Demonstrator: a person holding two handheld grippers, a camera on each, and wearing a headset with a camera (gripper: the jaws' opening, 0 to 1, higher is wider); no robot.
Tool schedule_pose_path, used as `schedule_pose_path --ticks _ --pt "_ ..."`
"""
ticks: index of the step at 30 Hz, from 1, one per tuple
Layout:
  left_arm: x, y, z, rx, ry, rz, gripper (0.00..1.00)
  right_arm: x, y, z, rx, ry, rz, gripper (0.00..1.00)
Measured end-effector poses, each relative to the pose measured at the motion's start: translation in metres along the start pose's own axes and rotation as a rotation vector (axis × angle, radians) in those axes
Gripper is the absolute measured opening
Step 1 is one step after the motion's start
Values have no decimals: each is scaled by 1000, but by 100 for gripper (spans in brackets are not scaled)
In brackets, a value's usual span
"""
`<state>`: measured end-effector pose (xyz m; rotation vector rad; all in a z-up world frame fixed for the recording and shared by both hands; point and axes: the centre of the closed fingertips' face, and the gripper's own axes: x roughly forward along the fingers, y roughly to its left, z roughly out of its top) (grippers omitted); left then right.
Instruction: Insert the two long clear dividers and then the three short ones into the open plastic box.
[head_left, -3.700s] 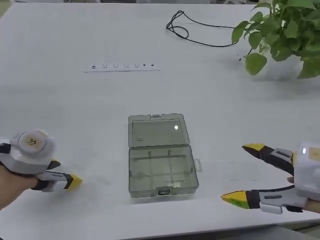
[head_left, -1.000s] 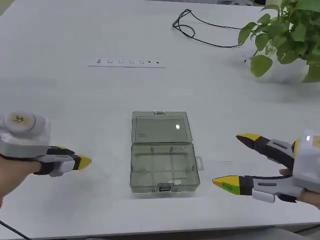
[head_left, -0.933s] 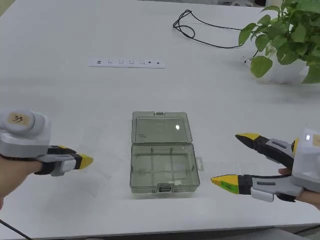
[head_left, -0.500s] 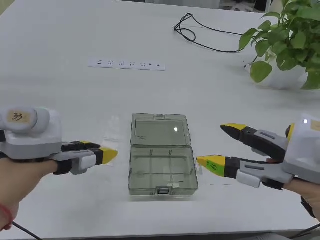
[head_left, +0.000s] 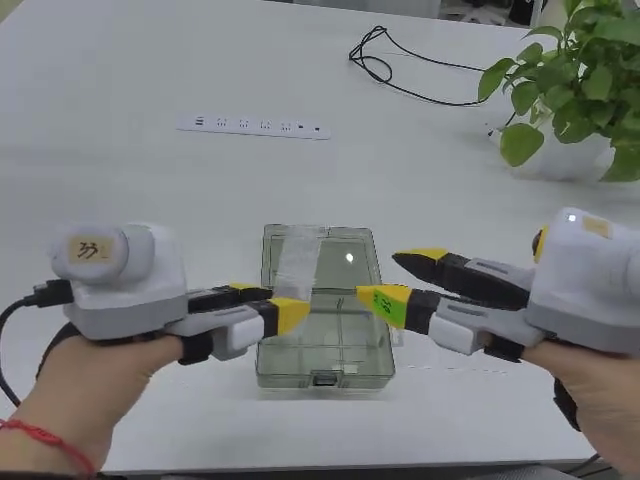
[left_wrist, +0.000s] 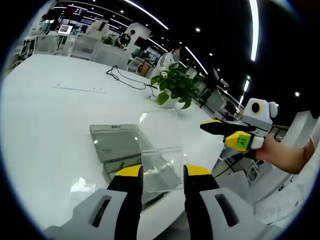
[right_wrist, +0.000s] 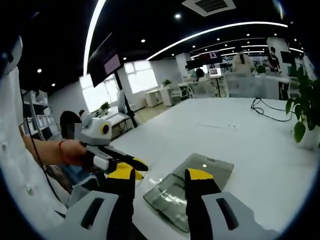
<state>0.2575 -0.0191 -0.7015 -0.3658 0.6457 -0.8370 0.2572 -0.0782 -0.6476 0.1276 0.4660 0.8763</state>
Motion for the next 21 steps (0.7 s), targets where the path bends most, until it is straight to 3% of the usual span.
schedule_pose_path --ticks 5,11,13,21 --pt "6 -13 0 18 -5 -27 30 6 -1 -6 13 19 -35 34" --pt "10 -18 2 64 -3 -35 30 14 1 -15 57 38 -44 25" --pt "12 -20 0 104 11 -35 30 17 2 -17 75 43 -48 23" --pt "15 -27 0 148 18 -39 30 24 0 -23 140 59 -67 14"
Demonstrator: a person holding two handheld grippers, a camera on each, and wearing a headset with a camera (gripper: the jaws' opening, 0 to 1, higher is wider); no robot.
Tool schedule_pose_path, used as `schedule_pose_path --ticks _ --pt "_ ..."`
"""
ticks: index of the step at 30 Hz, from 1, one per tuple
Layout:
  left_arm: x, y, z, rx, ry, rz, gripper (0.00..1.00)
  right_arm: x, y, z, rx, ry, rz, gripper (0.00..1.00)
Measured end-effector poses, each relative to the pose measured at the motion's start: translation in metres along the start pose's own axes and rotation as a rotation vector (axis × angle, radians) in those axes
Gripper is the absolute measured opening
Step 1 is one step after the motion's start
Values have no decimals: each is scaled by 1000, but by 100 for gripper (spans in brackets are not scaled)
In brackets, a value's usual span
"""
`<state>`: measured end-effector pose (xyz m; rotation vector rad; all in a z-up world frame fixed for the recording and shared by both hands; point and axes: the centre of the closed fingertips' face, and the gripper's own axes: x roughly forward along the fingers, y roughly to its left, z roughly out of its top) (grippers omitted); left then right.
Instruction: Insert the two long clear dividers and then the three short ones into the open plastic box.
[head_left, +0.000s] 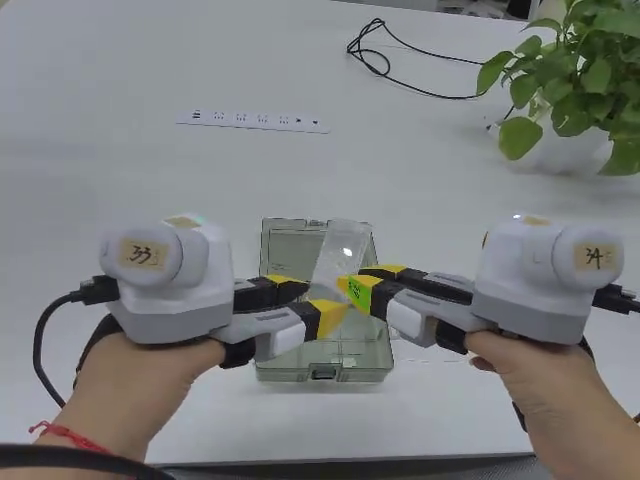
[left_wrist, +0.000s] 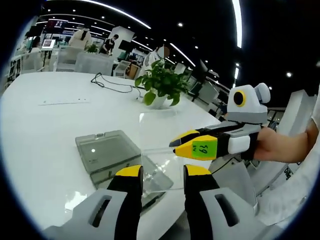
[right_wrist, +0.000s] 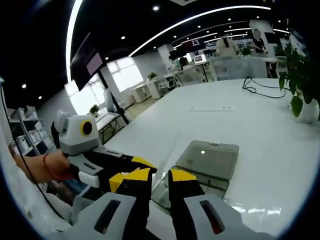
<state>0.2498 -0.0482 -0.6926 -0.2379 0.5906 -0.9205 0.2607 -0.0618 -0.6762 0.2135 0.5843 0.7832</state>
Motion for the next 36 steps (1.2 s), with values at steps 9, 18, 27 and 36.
schedule_pose_path --ticks 9,18,27,36 --pt "1 2 -2 17 8 5 30 3 0 -3 70 6 -18 8" --pt "5 -2 -3 14 6 -6 35 4 0 -3 113 1 -38 6" --pt "4 -2 -5 44 14 -10 38 1 -3 0 124 2 -47 7" --pt "-5 4 -11 90 29 -23 45 -1 -13 5 125 14 -66 7"
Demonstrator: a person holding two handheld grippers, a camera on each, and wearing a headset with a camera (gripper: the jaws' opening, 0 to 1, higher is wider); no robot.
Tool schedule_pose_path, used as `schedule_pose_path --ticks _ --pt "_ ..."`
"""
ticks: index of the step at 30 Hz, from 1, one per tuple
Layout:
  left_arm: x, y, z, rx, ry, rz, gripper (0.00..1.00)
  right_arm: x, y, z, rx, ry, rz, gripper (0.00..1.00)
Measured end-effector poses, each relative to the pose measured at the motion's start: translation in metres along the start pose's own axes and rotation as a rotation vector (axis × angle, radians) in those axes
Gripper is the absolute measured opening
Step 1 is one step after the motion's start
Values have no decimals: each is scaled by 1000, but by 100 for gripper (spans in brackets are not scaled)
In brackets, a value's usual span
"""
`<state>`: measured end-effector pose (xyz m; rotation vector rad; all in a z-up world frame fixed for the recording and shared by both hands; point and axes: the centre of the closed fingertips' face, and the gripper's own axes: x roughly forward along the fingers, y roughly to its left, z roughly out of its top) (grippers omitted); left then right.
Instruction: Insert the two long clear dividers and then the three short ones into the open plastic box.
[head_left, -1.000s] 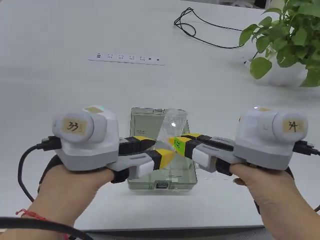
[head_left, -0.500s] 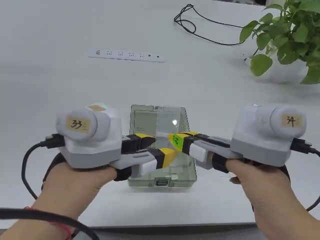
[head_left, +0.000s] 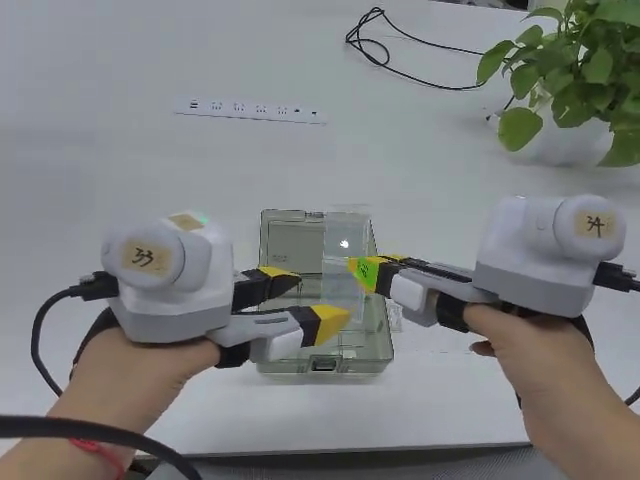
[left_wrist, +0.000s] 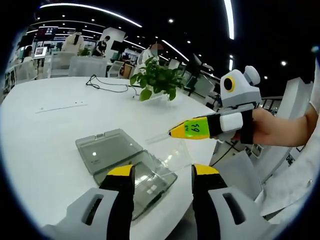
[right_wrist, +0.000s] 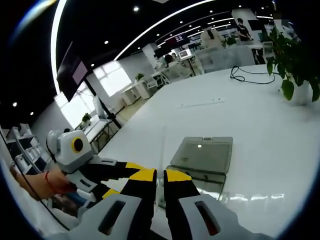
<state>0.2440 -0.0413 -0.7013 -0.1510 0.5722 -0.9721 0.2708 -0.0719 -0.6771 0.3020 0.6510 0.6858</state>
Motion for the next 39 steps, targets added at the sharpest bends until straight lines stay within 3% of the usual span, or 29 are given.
schedule_pose_path --ticks 13,24,27,31,36,39 --pt "-19 13 -11 98 41 -12 63 2 -15 2 41 83 -64 7" --pt "-35 26 -23 209 72 -24 82 7 -25 -16 70 216 -140 7" --pt "-36 30 -28 259 90 -27 88 7 -31 -24 144 268 -170 7" --pt "-37 37 -35 272 108 -32 93 8 -41 -29 139 312 -215 7" --pt "-39 41 -39 281 114 -37 97 13 -55 -41 190 375 -261 7" --pt "-40 43 -39 281 112 -40 98 16 -54 -46 215 398 -276 7"
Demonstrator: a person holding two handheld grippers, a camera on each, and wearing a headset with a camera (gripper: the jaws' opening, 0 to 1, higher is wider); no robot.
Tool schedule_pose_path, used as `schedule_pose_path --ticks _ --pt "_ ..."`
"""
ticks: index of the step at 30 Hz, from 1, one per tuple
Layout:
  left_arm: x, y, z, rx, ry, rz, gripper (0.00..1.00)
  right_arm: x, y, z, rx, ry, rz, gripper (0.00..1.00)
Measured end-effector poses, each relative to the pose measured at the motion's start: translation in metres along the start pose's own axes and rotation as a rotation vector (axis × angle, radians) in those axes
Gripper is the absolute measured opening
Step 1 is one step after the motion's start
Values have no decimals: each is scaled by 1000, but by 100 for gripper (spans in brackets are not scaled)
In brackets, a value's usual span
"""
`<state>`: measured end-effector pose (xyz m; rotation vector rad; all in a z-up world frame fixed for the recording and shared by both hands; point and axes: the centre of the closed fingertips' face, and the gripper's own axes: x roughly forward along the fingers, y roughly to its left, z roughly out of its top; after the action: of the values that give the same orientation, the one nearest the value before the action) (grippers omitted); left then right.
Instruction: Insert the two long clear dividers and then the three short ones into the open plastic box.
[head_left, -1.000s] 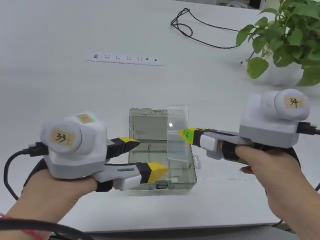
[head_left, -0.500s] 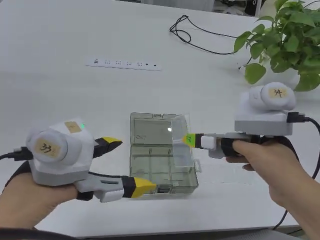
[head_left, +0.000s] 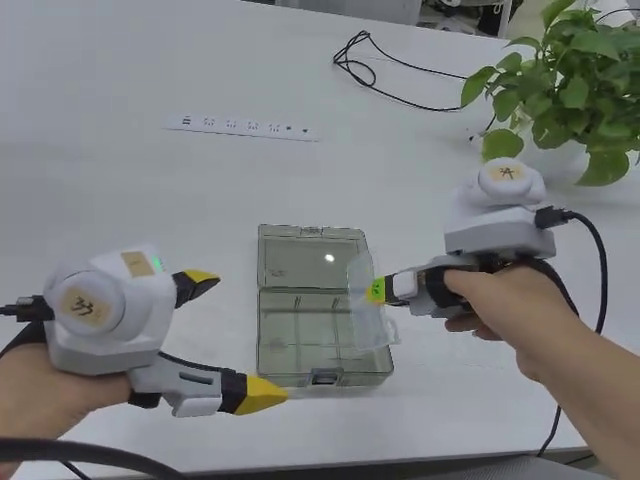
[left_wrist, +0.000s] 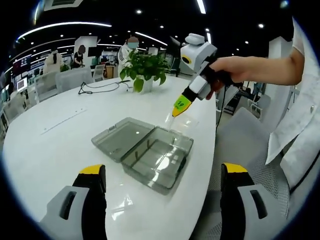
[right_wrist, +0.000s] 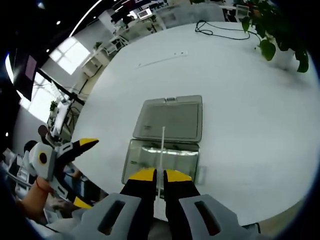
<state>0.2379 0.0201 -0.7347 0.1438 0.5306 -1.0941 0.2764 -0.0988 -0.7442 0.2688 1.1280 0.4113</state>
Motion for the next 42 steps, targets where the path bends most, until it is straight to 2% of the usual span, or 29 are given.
schedule_pose_path --ticks 3,6,15,21,23,42 --pt "0 0 0 1 -3 -5 98 12 -8 -6 20 38 -21 7" --pt "-1 1 -1 8 -4 -9 98 16 -11 -9 52 67 -36 7" --pt "1 1 -5 -10 -18 -21 98 27 -18 -14 74 110 -59 7" --pt "1 1 -7 -18 -23 -22 97 34 -21 -9 84 113 -69 6" --pt "1 2 -7 -19 -26 -21 97 33 -17 -13 90 115 -71 6" --pt "1 0 -5 -44 -44 -20 96 43 -23 -20 105 120 -96 6"
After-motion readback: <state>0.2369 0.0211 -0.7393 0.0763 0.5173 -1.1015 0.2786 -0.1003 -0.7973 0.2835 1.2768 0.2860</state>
